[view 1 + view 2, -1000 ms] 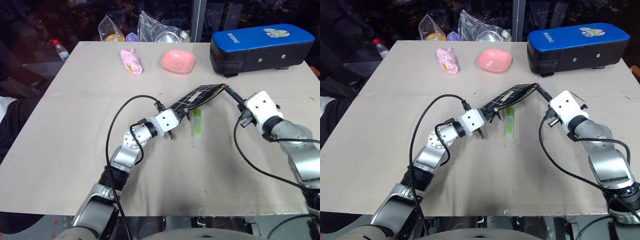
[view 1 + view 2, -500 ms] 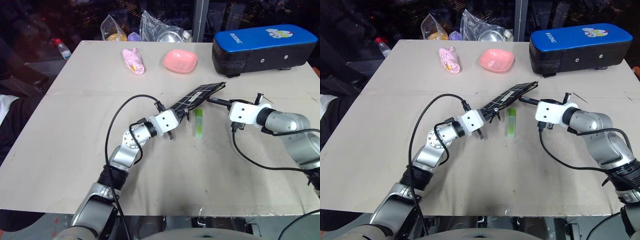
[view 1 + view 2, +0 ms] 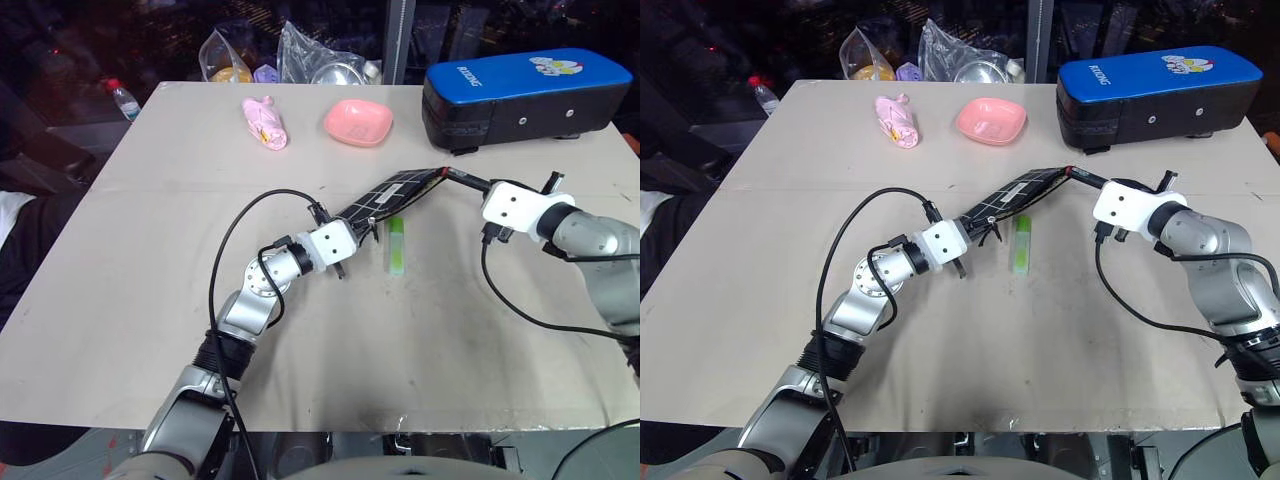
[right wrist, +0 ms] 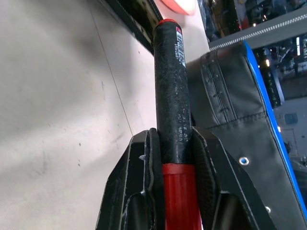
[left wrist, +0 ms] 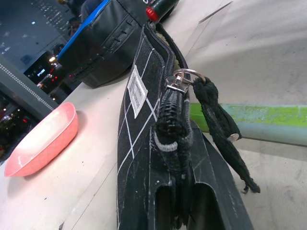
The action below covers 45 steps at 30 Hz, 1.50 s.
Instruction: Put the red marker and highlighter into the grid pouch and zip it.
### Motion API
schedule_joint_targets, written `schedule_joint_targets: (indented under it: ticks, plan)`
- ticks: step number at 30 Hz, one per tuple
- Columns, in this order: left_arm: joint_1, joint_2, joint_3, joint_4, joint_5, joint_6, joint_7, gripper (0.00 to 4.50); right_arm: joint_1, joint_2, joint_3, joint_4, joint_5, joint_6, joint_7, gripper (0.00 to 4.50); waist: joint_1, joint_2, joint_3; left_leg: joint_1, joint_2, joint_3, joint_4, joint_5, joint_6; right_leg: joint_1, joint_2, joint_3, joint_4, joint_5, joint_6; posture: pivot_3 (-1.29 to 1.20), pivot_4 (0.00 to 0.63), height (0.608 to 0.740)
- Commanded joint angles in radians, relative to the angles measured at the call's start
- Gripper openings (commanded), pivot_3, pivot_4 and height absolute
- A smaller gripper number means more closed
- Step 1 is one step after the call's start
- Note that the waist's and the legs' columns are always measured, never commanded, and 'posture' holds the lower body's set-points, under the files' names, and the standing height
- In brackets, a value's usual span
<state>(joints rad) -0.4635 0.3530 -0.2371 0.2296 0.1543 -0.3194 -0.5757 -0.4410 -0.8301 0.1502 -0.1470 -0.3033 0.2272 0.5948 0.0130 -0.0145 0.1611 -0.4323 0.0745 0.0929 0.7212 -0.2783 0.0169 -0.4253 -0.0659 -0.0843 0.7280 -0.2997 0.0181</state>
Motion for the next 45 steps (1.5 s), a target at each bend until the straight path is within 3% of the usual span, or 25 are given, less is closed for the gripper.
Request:
schedule_joint_targets:
  ticks: [1, 12, 24, 33, 35, 39, 45]
  plan:
    - [-0.015, -0.005, 0.001, -0.008, -0.006, -0.023, 0.004, 0.0, 0.002, 0.005, 0.01, -0.034, -0.026, -0.026, 0.015, 0.27, 0.0, 0.0, 0.0, 0.0, 0.0, 0.0, 0.0, 0.0, 0.0, 0.0, 0.0, 0.0, 0.0, 0.0, 0.0, 0.0, 0.15, 0.686]
    - [-0.04, 0.005, -0.018, 0.004, 0.012, -0.068, -0.021, 0.0, -0.119, 0.051, 0.18, 0.037, -0.112, -0.249, 0.103, 0.27, -0.002, 0.0, 0.0, 0.0, 0.0, 0.001, 0.001, 0.0, 0.0, -0.001, 0.0, 0.001, 0.001, 0.0, 0.0, 0.0, 0.15, 0.686]
    - [-0.053, 0.027, -0.03, -0.016, 0.002, -0.112, -0.075, 0.0, -0.29, 0.138, 0.241, 0.233, -0.125, -0.508, 0.144, 0.27, -0.001, 0.0, 0.0, -0.001, 0.0, 0.004, 0.001, 0.0, 0.0, -0.004, 0.0, 0.002, 0.002, 0.0, 0.0, 0.0, 0.15, 0.686]
    - [-0.052, 0.032, 0.041, -0.001, -0.054, -0.055, -0.052, 0.0, -0.329, 0.14, 0.152, 0.315, -0.065, -0.514, 0.12, 4.29, 0.0, 0.0, 0.0, -0.001, 0.0, 0.004, 0.001, 0.0, 0.0, -0.004, 0.0, 0.002, 0.003, 0.0, 0.0, 0.0, 0.15, 0.686]
    - [-0.049, 0.028, 0.058, -0.004, -0.073, -0.035, -0.049, 0.0, -0.325, 0.148, 0.13, 0.304, -0.04, -0.486, 0.126, 4.43, -0.001, 0.0, 0.0, -0.001, 0.001, 0.004, 0.001, 0.0, 0.0, -0.004, -0.001, 0.002, 0.003, 0.0, 0.0, 0.0, 0.15, 0.686]
    - [-0.043, 0.006, 0.105, -0.019, -0.131, 0.036, -0.026, 0.0, -0.24, 0.257, 0.016, 0.143, 0.14, -0.231, 0.125, 4.43, -0.002, 0.0, 0.0, -0.001, 0.001, 0.004, 0.001, 0.0, 0.0, -0.004, 0.0, 0.002, 0.003, 0.0, 0.0, 0.0, 0.15, 0.686]
    - [-0.029, 0.02, 0.134, -0.025, -0.143, 0.063, -0.013, 0.0, -0.09, 0.424, -0.08, -0.189, 0.346, 0.339, 0.062, 4.43, 0.0, 0.0, 0.0, -0.001, 0.001, 0.003, 0.001, 0.0, 0.0, -0.004, 0.0, 0.002, 0.003, 0.0, 0.0, 0.0, 0.15, 0.686]
